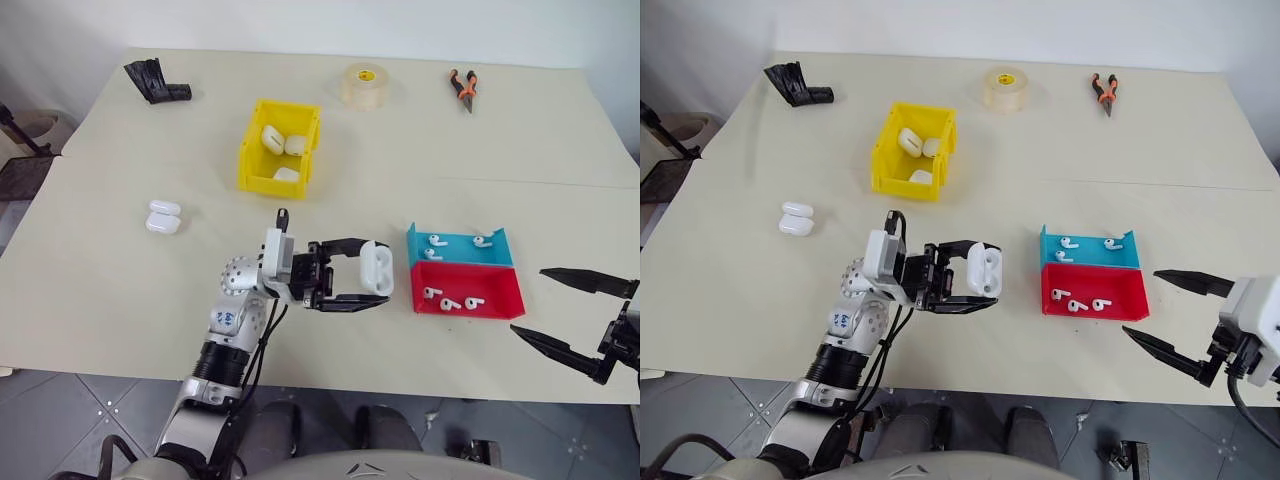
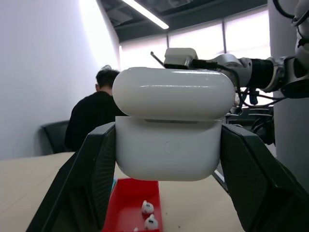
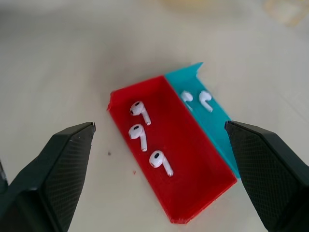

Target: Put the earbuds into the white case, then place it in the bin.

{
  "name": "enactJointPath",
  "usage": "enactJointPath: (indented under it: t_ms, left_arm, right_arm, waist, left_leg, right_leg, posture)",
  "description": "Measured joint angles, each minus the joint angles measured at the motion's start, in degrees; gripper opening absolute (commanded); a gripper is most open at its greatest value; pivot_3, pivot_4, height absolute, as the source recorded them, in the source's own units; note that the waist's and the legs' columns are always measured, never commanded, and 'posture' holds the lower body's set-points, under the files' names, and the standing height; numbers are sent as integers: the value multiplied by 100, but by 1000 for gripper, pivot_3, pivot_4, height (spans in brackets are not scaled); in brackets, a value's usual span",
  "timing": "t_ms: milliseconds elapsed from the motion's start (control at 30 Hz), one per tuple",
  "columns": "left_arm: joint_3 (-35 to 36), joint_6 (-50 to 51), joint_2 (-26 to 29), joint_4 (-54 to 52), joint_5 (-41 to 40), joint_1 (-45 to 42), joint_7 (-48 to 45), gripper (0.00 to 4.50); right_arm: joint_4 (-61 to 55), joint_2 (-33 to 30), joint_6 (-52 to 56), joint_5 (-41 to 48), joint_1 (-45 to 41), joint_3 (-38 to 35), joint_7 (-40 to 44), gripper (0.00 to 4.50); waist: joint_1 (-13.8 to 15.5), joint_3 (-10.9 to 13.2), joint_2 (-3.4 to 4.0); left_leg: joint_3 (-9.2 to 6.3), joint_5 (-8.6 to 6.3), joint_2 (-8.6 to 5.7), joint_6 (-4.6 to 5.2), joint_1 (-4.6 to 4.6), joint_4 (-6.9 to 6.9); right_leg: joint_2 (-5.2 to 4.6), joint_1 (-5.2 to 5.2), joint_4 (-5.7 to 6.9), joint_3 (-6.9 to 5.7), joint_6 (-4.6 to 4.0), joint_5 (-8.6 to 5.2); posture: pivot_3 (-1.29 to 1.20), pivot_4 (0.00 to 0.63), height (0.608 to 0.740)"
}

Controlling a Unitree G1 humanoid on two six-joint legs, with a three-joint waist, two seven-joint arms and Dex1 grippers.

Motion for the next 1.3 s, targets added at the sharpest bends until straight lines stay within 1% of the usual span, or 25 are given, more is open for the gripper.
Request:
enactJointPath:
  t_ms: [67,200,267,333,433,500,600,767,1000,1100,1267,1300]
  left_arm:
    - [-46,3,14,77,1,0,-39,2797]
    - [-111,106,139,170,33,20,-123,2797]
    - [-132,106,198,171,71,20,-173,2797]
    - [-136,97,222,178,78,21,-229,2797]
    - [-174,96,219,193,87,5,-276,2797]
    - [-189,109,218,197,90,3,-298,2797]
    - [-233,113,213,199,93,4,-335,2797]
    - [-280,141,214,185,96,25,-334,2797]
    - [-314,219,221,151,97,58,-278,2797]
    - [-319,260,224,147,98,59,-250,2795]
    - [-330,303,235,139,98,59,-217,2795]
    - [-329,311,238,138,98,59,-213,2795]
  right_arm:
    - [-97,-483,480,-66,-50,153,-43,4500]
    - [-242,-1467,1405,-54,-613,980,-65,4500]
    - [-227,-1804,1703,-110,-890,1369,-129,4500]
    - [-190,-2004,1849,-197,-1387,1885,-221,4500]
    - [-147,-2076,1908,-345,-2187,2716,-304,4500]
    - [-129,-2200,1792,-681,-2727,3499,-181,4500]
    - [17,-2206,1490,-1130,-3136,4257,62,4500]
    - [665,-2195,865,-1858,-3599,4877,386,4500]
    - [1280,-1877,422,-2301,-4216,5274,794,4500]
    - [1654,-1697,161,-2498,-4443,5421,941,3872]
    - [2133,-1462,-226,-2834,-4689,5614,1095,2184]
    - [2197,-1443,-269,-2891,-4718,5618,1121,2184]
  waist:
    - [-7,-2,3]
    - [0,-2,3]
    - [16,-2,3]
    - [24,-2,3]
    - [12,-1,3]
    - [-7,-2,3]
    - [0,-2,3]
    - [-9,-2,3]
    - [-10,-2,3]
    - [-4,-2,3]
    - [-11,-2,4]
    - [-11,-2,4]
  left_leg:
    - [2,0,7,0,1,-3]
    - [-1,0,6,0,-4,3]
    - [-15,0,2,0,-9,6]
    - [-31,0,-5,0,-17,8]
    - [-37,0,-6,0,-21,8]
    - [-36,0,-5,0,-21,7]
    - [-38,0,-8,0,-23,7]
    - [-38,0,-11,0,-23,7]
    - [-37,0,-7,-1,-23,7]
    - [-38,0,-9,-1,-23,8]
    - [-37,1,-8,-1,-23,7]
    - [-37,1,-8,-1,-23,7]
  right_leg:
    - [4,0,-3,-1,0,0]
    - [1,-1,-5,-3,0,0]
    - [-3,0,-6,-4,0,0]
    - [-8,0,-7,-1,0,0]
    - [-10,-1,-12,-2,0,0]
    - [-7,-4,-11,-4,0,0]
    - [-9,-4,-11,-10,0,0]
    - [-10,-6,-8,-23,0,0]
    - [-9,-5,-8,-32,0,0]
    - [-10,-6,-7,-33,0,0]
    - [-9,-7,-6,-35,0,0]
    - [-9,-7,-6,-36,0,0]
  posture:
    - [0,150,740]
    - [0,150,740]
    - [0,150,740]
    - [0,150,740]
    - [0,150,740]
    - [0,150,740]
    - [0,150,740]
    - [0,150,740]
    - [0,150,740]
    - [0,150,740]
    - [0,150,740]
    - [0,150,740]
